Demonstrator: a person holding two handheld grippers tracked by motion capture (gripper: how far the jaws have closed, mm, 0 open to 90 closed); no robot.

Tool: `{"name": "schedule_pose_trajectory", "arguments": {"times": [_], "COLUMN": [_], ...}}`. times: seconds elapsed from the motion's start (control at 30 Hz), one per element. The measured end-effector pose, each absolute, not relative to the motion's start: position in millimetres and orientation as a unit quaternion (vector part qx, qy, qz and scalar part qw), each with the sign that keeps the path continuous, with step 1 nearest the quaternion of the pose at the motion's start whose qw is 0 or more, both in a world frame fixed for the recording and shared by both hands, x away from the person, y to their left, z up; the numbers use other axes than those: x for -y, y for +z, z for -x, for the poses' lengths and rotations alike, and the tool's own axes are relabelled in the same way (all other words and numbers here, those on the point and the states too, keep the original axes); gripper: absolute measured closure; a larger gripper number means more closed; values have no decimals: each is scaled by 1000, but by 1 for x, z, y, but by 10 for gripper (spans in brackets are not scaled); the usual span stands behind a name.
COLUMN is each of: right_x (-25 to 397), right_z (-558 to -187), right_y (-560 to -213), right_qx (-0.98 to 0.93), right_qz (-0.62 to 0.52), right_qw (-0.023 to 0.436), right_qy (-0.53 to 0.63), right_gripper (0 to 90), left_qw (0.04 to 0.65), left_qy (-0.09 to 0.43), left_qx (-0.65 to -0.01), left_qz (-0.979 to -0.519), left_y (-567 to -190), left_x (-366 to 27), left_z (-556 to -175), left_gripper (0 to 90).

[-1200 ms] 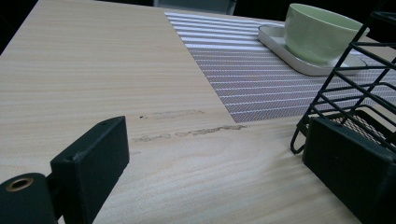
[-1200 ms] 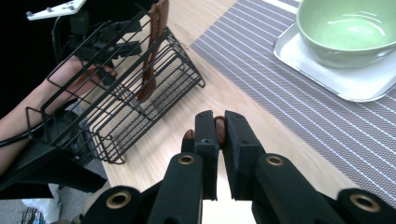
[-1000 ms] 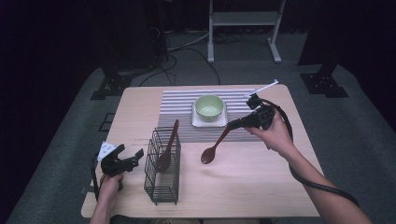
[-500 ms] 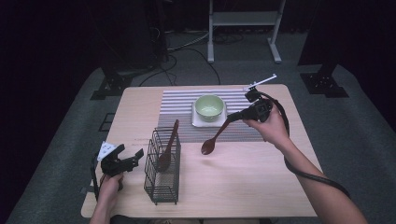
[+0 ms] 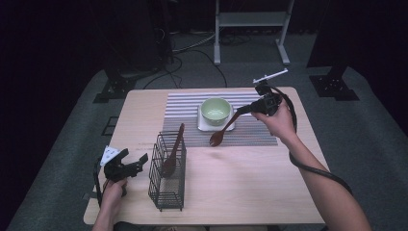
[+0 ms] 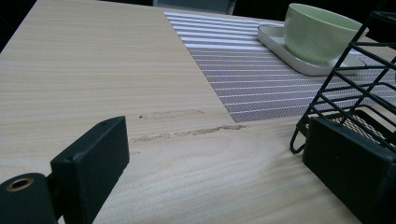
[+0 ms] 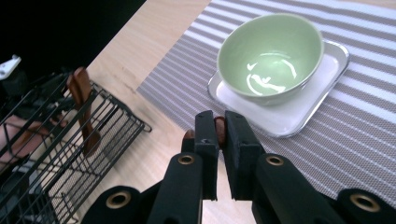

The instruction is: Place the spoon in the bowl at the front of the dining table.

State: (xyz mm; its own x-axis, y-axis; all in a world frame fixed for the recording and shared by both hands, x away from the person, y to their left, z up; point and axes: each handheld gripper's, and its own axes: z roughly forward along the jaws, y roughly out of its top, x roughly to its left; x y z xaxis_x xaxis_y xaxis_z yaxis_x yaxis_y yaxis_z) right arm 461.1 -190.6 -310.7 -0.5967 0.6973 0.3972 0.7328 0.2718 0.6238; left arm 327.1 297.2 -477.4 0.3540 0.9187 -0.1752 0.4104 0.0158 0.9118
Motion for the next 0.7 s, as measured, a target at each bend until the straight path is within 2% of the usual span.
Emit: {"name": "schedule_pose_trajectory", "arguments": {"times": [0.7], "right_x": [195], "right_z": [-501], "right_y": [-297], "right_qx": [767], "right_qz": [489], "right_qw": [11], "right_qy": [-415], "right_gripper": [836], "left_qw": [503], "left_qy": [252], "left_qx": [-512], "left_qz": [-649], "left_y": [-477], "left_x": [-298], "left_z": [-327], "left_gripper": [65]}}
